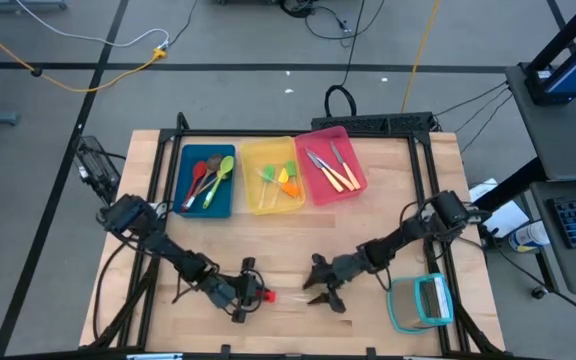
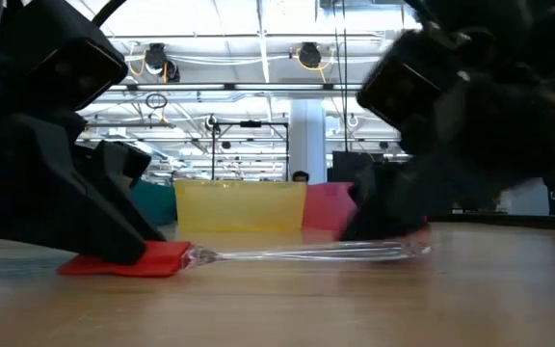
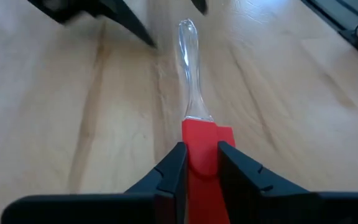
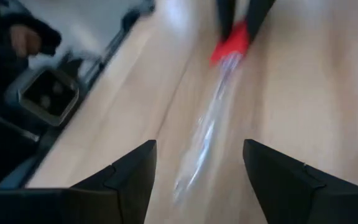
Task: Pick & Place Kitchen Items
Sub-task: Put the red spatula into the yellow bin
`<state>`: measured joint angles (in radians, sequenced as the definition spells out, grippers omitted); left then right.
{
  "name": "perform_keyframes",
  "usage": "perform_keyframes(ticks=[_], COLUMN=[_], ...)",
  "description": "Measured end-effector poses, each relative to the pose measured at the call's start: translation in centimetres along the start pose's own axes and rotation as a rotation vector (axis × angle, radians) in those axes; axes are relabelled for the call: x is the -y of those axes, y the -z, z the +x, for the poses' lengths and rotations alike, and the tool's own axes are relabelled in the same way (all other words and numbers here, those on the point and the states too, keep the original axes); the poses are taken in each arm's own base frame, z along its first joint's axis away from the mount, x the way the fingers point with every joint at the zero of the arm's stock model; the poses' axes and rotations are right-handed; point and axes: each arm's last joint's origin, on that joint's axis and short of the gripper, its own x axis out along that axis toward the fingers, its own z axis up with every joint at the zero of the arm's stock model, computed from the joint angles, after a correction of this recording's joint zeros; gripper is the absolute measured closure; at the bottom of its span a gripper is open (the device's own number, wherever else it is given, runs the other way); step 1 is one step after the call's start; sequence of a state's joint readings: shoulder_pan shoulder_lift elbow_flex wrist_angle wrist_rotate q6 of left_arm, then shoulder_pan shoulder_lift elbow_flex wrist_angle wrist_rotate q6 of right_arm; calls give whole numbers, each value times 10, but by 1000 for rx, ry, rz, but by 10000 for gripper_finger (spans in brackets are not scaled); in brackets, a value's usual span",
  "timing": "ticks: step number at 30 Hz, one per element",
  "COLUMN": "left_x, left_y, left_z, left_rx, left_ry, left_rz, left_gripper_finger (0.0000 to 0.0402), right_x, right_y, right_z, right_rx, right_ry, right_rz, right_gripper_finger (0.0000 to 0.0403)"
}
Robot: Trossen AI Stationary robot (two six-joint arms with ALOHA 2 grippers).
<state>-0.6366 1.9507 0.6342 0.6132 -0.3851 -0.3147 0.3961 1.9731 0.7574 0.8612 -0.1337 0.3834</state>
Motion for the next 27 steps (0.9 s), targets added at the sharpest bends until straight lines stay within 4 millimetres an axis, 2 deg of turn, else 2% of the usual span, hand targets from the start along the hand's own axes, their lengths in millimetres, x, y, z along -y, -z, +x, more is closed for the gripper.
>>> perform_keyframes(ticks=[4,11,21,27], left_x=[-8,-22,-32,-29], left_y=[-5,-10,-13,-12], left_z=[3,8,11,10], left_rx=[30,38,47,46], left_ry=[-14,-57,-115,-107], left_rz=[41,48,25,63], left_gripper_finger=[326,327,328,328], right_x=[-8,-4,13,22], right_y=[12,13,8,4], right_z=[4,4,2,0], right_rx=[-15,-21,-12,-17], right_ry=[69,113,163,135], right_rz=[-25,-12,27,68], right_gripper_finger=[173,179,261,270])
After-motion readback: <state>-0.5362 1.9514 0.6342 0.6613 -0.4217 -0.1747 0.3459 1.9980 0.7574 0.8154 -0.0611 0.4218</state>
